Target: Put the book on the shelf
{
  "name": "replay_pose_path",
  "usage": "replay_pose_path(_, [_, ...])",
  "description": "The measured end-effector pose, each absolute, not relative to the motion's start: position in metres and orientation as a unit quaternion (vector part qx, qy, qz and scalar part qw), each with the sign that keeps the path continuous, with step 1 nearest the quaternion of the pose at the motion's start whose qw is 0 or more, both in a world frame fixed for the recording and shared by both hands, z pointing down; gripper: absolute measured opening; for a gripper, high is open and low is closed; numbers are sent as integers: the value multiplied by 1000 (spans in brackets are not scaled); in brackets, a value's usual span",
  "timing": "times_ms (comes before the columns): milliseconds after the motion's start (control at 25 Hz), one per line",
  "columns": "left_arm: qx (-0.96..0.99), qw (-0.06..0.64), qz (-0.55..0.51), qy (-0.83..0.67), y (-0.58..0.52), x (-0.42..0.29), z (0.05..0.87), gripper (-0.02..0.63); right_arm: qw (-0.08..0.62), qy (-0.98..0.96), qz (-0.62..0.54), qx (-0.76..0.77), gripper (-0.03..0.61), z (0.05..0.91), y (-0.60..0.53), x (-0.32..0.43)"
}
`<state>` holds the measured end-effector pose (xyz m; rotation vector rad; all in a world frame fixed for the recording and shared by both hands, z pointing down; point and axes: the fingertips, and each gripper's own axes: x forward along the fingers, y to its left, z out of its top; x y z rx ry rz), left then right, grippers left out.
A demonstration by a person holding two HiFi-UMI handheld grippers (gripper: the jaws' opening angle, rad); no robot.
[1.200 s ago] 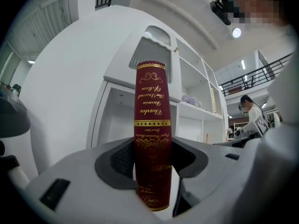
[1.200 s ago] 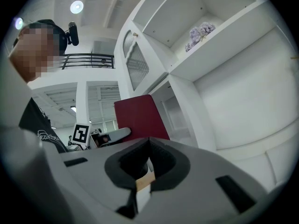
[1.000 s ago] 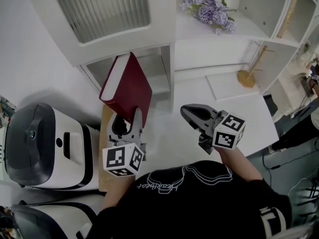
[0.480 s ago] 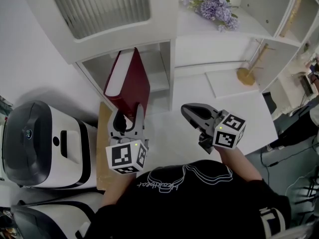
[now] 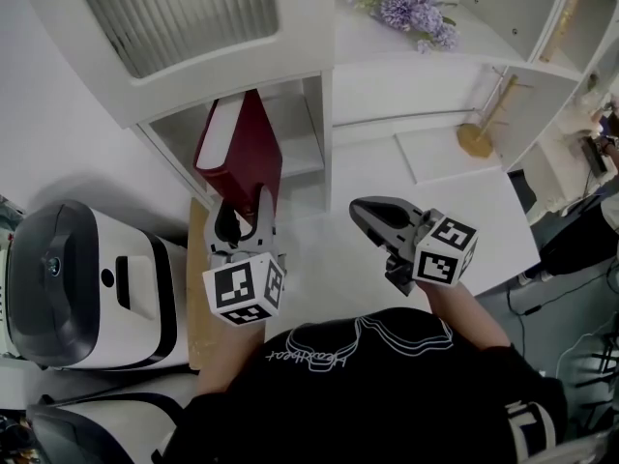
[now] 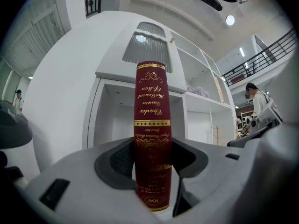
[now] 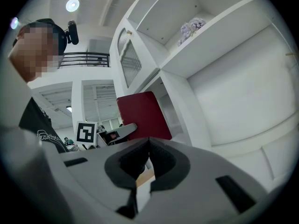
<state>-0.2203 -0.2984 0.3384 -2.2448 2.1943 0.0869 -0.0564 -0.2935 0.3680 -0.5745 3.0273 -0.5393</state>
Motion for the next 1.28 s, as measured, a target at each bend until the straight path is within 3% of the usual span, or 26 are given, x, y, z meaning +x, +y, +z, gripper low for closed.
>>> replay_pose_path(1280, [-683,4,17,730,-366,-242,338,207,3,961,-187,-204,6,383,-301,-54])
